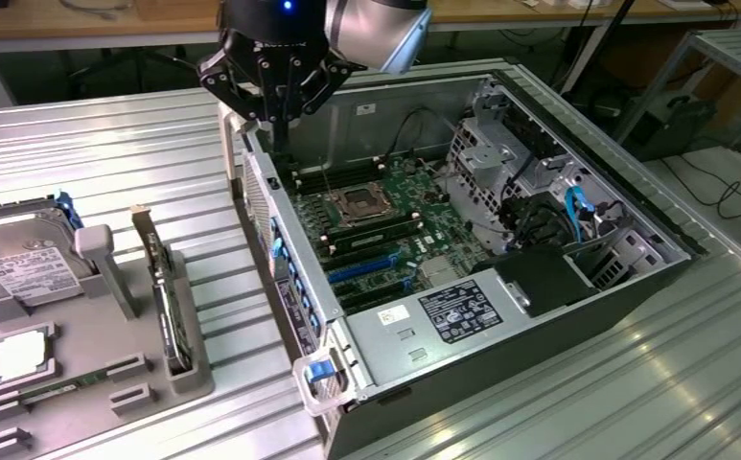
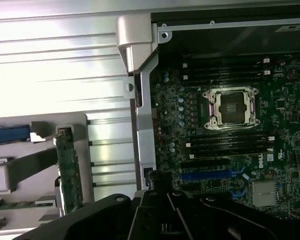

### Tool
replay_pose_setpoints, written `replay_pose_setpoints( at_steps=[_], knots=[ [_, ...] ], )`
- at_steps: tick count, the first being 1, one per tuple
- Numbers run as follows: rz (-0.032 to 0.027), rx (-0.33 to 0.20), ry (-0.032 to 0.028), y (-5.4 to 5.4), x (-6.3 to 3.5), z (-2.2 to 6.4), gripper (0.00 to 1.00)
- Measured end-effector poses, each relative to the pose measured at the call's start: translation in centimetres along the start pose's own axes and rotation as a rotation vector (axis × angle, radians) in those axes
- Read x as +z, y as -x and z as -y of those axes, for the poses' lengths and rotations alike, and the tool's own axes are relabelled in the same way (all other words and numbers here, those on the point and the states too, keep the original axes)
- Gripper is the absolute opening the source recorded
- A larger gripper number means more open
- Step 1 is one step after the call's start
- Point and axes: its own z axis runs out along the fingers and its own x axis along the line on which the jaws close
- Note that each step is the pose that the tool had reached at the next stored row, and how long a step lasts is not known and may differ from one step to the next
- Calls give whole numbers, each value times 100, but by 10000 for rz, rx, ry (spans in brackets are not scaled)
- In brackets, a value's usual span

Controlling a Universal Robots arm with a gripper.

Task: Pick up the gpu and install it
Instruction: 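Reach for the gpu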

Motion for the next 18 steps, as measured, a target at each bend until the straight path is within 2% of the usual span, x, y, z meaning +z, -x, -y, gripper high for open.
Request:
replay_pose_setpoints(
  at_steps=[18],
  knots=[
    [0, 1, 0, -124, -4, 15, 11]
  ],
)
